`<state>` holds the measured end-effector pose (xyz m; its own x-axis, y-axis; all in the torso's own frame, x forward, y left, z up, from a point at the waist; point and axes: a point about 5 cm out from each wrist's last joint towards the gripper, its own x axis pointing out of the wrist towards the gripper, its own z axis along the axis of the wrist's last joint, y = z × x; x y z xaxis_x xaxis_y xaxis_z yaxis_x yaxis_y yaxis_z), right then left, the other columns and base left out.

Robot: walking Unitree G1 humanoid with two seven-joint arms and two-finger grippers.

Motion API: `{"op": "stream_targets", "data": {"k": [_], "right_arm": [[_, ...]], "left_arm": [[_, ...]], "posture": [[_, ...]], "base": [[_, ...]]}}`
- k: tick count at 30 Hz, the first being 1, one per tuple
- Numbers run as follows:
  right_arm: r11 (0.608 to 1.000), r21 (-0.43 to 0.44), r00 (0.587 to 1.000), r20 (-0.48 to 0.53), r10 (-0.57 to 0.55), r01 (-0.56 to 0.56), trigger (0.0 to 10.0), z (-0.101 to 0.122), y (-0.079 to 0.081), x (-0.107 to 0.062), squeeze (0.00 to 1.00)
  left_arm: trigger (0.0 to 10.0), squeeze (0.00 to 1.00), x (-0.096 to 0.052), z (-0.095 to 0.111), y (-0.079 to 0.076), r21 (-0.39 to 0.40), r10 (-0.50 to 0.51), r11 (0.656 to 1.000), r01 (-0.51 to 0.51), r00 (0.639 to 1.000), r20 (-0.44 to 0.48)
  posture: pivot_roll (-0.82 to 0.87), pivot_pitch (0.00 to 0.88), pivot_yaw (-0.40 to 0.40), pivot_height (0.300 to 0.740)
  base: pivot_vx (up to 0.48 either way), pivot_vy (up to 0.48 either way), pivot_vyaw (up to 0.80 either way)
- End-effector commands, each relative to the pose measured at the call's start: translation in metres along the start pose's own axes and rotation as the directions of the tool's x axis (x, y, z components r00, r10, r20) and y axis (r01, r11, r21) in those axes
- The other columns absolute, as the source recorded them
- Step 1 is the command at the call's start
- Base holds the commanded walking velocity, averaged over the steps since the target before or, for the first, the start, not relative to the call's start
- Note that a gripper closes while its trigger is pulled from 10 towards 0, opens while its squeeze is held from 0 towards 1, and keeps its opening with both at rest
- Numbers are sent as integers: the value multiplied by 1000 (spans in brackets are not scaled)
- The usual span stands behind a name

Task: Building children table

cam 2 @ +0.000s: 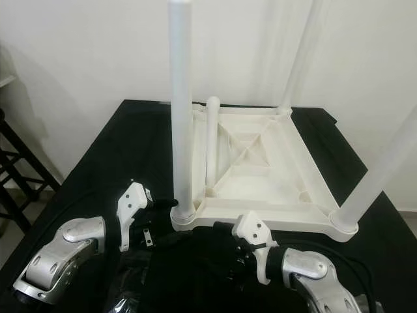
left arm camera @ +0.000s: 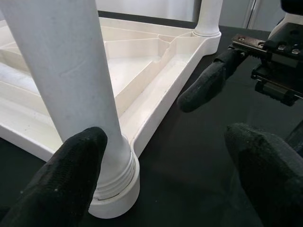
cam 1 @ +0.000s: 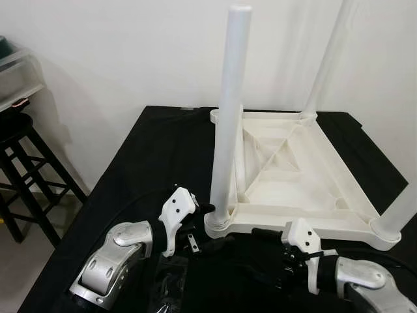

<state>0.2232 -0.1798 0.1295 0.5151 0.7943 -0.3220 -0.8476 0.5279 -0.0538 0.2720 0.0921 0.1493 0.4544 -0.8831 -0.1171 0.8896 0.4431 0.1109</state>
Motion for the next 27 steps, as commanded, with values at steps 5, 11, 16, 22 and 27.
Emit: {"op": "stream_targets", "data": {"k": [5, 11, 16, 22, 27], "right_arm": [[1000, 12, 999, 49, -10, 9, 10000, 5, -3, -2, 0], [1000, 15, 998, 54, -12, 11, 10000, 6, -3, -2, 0], [1000, 18, 998, 57, -9, 8, 10000, 6, -2, -1, 0], [1000, 22, 998, 62, -5, 3, 10000, 6, -1, -1, 0], [1000, 24, 998, 67, -5, 3, 10000, 6, -1, -1, 0]], "left_arm": [[10000, 0, 26, 5, 9, 19, 107, 994, -107, 994, 17], [10000, 0, 30, 11, 19, 25, 208, 978, -209, 977, 44], [10000, 0, 29, 14, 20, 20, 259, 965, -261, 964, 59], [10000, 0, 26, 25, 20, -26, 407, 913, -407, 909, 87], [10000, 0, 24, 31, 21, -52, 505, 863, -502, 859, 85]], "posture": [[-66, 10, -29, 740], [-64, 13, -26, 740], [-63, 13, -25, 740], [-64, 15, -17, 740], [-64, 13, -13, 740]], "base": [[0, 0, 0], [0, 0, 0], [0, 0, 0], [0, 0, 0], [0, 0, 0]]}}
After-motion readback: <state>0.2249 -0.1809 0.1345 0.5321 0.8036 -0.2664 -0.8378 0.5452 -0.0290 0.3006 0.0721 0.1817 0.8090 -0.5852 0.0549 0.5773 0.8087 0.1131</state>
